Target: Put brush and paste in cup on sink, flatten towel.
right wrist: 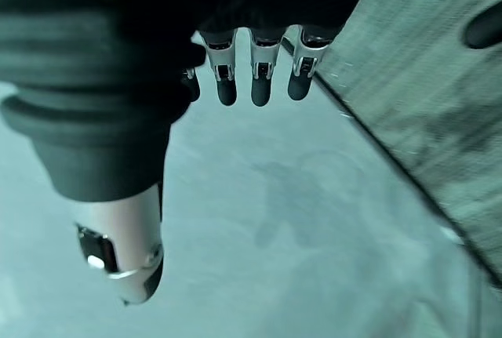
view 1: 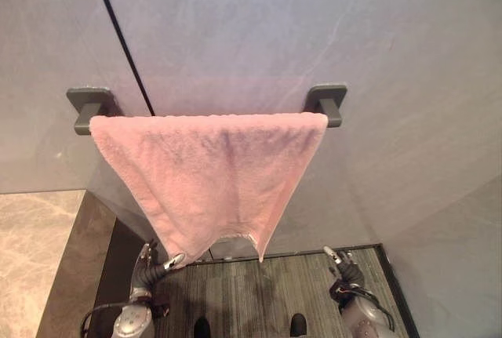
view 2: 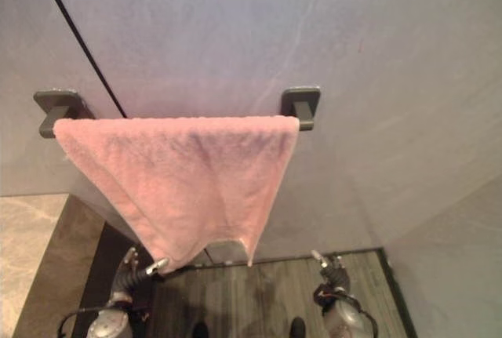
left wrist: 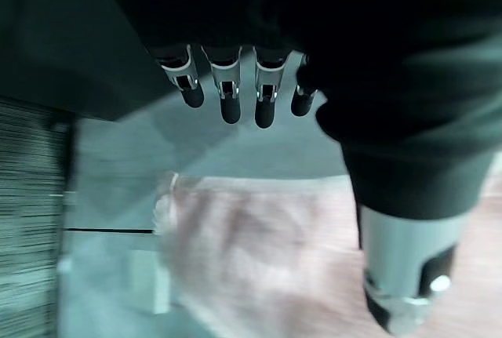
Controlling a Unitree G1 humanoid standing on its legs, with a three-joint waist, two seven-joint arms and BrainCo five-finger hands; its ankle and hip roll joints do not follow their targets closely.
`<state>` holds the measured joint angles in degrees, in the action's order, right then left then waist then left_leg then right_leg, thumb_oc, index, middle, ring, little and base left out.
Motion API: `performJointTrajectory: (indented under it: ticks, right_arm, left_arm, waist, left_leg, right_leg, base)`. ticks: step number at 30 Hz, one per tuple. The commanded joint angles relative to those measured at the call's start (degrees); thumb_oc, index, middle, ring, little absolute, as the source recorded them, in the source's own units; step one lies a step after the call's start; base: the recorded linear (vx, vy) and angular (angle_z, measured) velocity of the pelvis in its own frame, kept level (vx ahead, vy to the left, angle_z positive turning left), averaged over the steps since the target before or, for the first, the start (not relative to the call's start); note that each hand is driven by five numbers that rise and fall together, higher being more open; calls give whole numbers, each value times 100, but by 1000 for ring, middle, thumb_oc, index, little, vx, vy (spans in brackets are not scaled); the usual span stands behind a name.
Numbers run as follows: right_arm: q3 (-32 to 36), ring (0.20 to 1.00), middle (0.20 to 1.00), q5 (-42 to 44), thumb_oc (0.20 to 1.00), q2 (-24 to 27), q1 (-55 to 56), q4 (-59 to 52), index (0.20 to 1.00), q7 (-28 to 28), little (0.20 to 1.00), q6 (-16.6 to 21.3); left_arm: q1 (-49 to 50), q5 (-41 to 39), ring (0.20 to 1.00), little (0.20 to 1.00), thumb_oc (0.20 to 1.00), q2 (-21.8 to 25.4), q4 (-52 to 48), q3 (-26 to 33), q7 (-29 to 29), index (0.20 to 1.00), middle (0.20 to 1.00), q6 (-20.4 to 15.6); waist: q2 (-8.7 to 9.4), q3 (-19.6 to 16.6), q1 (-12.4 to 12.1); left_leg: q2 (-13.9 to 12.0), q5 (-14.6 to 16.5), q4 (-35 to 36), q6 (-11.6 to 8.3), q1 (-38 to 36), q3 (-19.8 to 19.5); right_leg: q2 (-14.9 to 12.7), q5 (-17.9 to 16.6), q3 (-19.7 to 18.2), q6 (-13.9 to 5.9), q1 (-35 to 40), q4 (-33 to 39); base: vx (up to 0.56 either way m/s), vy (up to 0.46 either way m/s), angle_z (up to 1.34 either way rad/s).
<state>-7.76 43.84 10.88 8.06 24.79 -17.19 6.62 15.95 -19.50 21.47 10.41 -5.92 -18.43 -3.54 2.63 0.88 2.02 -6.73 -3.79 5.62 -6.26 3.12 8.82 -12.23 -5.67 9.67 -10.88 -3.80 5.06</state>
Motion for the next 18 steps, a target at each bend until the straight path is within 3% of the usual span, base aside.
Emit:
performJointTrajectory:
  ticks: [1, 2, 4, 5, 6, 12, 14, 18]
  right_arm:
    - [296, 1000, 1000, -458, 1000, 20, -301, -695, 1000, -535, 1000, 686]
    - [446, 1000, 1000, -1042, 1000, 175, -244, -1187, 1000, -713, 1000, 860]
    - [490, 1000, 1000, -1375, 1000, 251, -217, -1339, 1000, -779, 1000, 893]
    - [587, 1000, 1000, -2509, 1000, 614, -187, -1969, 1000, -950, 1000, 995]
    - [641, 1000, 1000, -2917, 1000, 735, -173, -2315, 1000, -1020, 1000, 1077]
    - [830, 1000, 1000, -4210, 1000, 1150, -107, -3385, 1000, -1262, 1000, 1257]
    - [884, 1000, 1000, -4745, 1000, 1379, -67, -3961, 1000, -1333, 1000, 1419]
    - [917, 1000, 1000, -5360, 1000, 1654, 22, -4440, 1000, -1396, 1000, 1503]
  left_arm:
    - [-143, 602, 1000, 1000, 1000, 220, -322, 502, -624, 1000, 1000, -298]
    - [-133, 900, 1000, 1000, 1000, 216, -607, 856, -903, 1000, 1000, -464]
    - [-134, 1009, 1000, 1000, 1000, 207, -700, 962, -1024, 1000, 1000, -523]
    - [-134, 1423, 1000, 1000, 1000, 280, -1072, 1341, -1343, 1000, 1000, -676]
    - [-125, 1713, 1000, 1000, 1000, 322, -1310, 1543, -1480, 1000, 1000, -713]
    - [-80, 2713, 1000, 1000, 1000, 455, -2035, 2206, -2205, 1000, 1000, -827]
    - [-9, 3486, 1000, 1000, 1000, 634, -2430, 2636, -2566, 1000, 1000, -906]
    - [134, 4006, 1000, 1000, 1000, 740, -2795, 2906, -2796, 1000, 1000, -1023]
  waist:
    - [158, 51, -51]
    - [144, 29, -37]
    - [136, 26, -34]
    - [114, 31, -31]
    - [123, 21, -27]
    - [131, -29, -47]
    - [146, -60, -80]
    - [170, -79, -110]
  left_leg:
    - [30, 171, -62, 9, -118, 39]
    - [31, 192, -62, 13, -144, 69]
    - [33, 198, -62, 15, -154, 75]
    - [25, 237, -62, 11, -204, 93]
    - [33, 230, -62, 12, -195, 93]
    - [35, 261, -62, 13, -227, 82]
    - [30, 294, -62, 1, -259, 77]
    - [26, 310, -63, -13, -284, 69]
  right_leg:
    - [-367, -469, -48, -263, -162, -6]
    - [-381, -460, -63, -273, -165, -6]
    - [-384, -458, -67, -277, -161, -6]
    - [-384, -426, -78, -286, -118, -6]
    - [-394, -434, -88, -289, -130, -6]
    - [-410, -393, -74, -303, -89, -6]
    - [-416, -366, -64, -318, -51, -6]
    - [-415, -338, -43, -325, -10, -6]
  base:
    - [50, 27, -4]
    - [22, 10, -5]
    - [30, 17, -9]
    - [34, 21, -16]
    - [35, 21, -12]
    - [3, 0, -1]
    - [15, -1, 1]
    - [6, -4, 3]
